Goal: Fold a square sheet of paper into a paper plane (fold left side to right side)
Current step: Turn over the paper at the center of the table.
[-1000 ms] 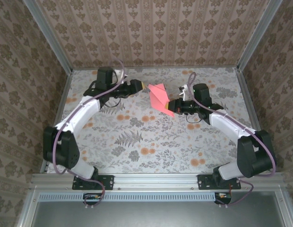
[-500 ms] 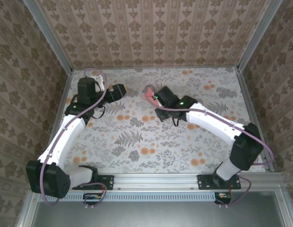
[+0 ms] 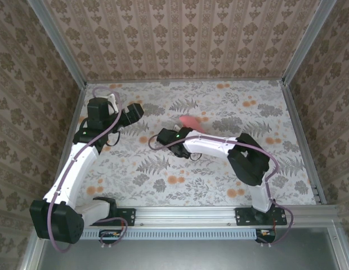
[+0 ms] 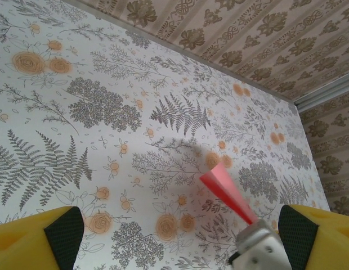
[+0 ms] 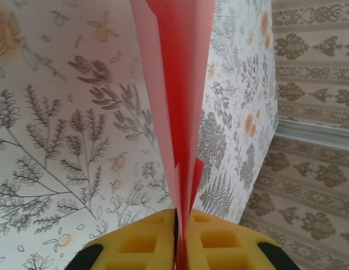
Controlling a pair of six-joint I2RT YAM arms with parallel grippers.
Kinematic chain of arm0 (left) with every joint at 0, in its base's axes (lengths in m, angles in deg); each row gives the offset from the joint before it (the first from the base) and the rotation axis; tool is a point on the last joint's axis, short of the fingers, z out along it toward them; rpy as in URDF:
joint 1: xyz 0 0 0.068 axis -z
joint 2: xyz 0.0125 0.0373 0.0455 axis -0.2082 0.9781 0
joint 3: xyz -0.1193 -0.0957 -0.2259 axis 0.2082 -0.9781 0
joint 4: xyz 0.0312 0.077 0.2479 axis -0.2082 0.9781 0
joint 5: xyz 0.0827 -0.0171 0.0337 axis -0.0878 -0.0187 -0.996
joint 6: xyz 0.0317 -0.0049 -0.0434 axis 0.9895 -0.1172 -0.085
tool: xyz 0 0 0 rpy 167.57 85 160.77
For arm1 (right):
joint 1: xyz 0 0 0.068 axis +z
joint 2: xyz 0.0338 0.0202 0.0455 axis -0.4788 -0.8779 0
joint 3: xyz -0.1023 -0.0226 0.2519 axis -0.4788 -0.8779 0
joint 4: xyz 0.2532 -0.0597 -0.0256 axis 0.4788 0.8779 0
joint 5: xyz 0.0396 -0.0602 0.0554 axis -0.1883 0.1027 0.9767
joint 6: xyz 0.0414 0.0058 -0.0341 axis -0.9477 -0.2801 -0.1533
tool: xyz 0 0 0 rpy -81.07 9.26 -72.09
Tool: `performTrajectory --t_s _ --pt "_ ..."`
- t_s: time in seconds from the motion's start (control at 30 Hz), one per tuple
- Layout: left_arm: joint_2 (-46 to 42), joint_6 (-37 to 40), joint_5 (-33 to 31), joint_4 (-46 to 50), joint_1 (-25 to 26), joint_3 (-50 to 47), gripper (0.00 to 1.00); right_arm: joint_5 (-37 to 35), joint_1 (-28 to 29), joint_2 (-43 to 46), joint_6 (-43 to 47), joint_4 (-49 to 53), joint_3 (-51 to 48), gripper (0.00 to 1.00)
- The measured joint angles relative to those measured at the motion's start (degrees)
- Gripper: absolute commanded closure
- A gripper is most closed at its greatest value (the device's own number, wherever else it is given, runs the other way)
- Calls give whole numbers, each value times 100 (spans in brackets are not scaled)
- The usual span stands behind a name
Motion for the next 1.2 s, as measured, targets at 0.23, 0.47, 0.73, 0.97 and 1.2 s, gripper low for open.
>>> performTrajectory --t_s 0.23,0.47,0.73,0.97,1.2 --pt "22 -2 72 20 -31 -22 7 216 304 -719 -2 385 249 81" --pt "299 -7 382 42 -35 -22 6 1401 330 -778 -188 769 435 56" --pt "804 -197 1032 -50 -35 -118 7 2798 216 -120 -549 890 334 33" --pt "1467 -481 1506 -420 72 -302 12 3617 -129 1266 -861 579 -321 24" --pt "2297 -745 1790 -949 756 -302 14 4242 -931 2461 -1305 -400 -1392 21"
